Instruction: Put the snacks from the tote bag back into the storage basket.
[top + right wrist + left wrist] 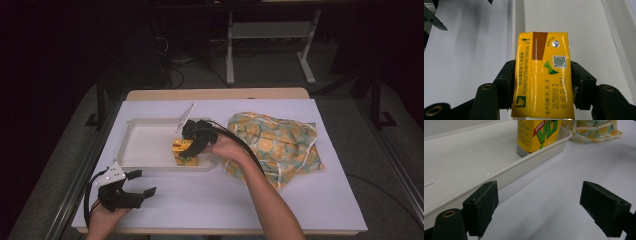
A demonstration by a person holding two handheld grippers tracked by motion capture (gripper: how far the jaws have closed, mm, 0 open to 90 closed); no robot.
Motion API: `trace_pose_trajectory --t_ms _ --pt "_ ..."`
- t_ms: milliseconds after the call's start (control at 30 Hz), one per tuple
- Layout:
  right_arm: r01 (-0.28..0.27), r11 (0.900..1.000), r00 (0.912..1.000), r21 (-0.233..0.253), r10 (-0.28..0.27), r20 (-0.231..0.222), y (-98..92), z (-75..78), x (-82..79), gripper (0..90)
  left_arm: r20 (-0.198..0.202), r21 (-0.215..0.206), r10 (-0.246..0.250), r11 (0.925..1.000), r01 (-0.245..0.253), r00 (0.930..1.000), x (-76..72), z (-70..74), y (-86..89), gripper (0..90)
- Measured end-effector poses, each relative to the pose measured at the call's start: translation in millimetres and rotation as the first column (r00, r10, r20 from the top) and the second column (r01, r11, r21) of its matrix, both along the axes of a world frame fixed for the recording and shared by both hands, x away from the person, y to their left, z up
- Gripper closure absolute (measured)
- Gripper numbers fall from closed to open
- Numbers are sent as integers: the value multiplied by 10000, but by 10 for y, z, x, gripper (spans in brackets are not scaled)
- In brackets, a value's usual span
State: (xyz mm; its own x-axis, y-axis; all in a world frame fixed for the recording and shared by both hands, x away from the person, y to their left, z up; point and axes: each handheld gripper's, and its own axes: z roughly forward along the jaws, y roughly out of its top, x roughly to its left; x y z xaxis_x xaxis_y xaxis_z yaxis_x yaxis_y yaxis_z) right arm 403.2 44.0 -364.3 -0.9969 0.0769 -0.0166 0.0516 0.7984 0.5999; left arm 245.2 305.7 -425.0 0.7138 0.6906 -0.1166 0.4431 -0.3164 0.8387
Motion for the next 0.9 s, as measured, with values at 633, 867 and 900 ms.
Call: trace_pose_trajectory --t_ms 633,867,900 --pt "264 9992 9992 313 -255 -315 -43 47 -1 385 -4 127 -58 9999 58 10000 4 0 3 147" --pt "316 9988 9991 377 -305 -282 -66 83 -14 380 18 129 -61 9999 61 10000 6 -1 2 147" --pt "303 9989 9992 369 -293 -254 -68 87 -16 380 18 132 -60 9999 60 10000 6 0 2 147"
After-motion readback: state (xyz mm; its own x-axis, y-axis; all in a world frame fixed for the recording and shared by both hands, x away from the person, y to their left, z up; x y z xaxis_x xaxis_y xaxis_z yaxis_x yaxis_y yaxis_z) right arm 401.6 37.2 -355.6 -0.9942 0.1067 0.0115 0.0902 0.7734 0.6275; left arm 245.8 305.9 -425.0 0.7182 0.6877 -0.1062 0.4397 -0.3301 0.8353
